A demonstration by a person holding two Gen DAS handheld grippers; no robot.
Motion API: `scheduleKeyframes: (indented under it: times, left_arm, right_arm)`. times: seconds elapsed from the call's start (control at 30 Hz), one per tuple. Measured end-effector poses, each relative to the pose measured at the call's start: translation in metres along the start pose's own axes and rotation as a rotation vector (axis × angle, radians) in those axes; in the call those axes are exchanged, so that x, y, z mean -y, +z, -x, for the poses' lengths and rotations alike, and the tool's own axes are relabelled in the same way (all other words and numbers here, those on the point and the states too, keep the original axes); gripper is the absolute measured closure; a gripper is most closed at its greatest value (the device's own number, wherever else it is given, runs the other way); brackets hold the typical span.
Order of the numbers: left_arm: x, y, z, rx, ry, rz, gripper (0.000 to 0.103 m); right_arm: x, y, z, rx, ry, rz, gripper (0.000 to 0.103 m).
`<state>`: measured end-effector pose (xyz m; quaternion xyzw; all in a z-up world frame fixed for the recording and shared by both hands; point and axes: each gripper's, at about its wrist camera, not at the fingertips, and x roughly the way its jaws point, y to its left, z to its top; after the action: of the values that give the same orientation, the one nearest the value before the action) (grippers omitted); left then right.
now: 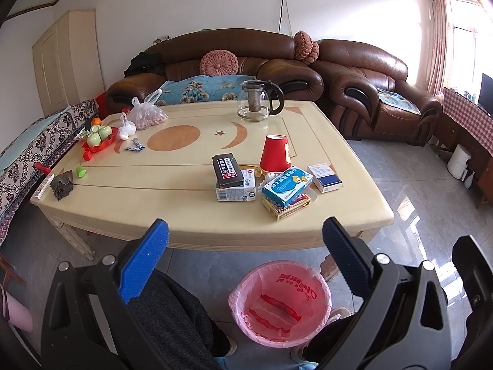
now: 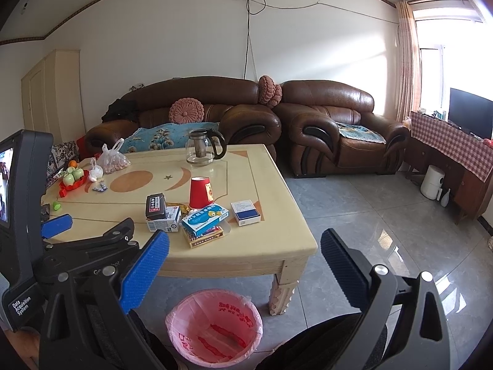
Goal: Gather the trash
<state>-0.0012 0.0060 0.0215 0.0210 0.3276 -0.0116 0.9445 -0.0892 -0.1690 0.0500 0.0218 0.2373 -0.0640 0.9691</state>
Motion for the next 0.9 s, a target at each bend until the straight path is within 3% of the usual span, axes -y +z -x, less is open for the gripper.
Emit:
scheduleKeyframes:
  times: [0.57, 0.9]
  left_arm:
    - [-0.002, -0.006, -0.004, -0.008, 0.004, 0.002, 0.005]
    - [-0.024, 0.000, -0.046, -0.092, 0.014, 0.041, 0.005]
  right_arm:
    - [0.004, -0.002, -0.005, -0.013, 0.012, -0.005, 0.006]
    - [0.016, -0.006, -0.043, -0.037, 0.054, 0.016, 0.006]
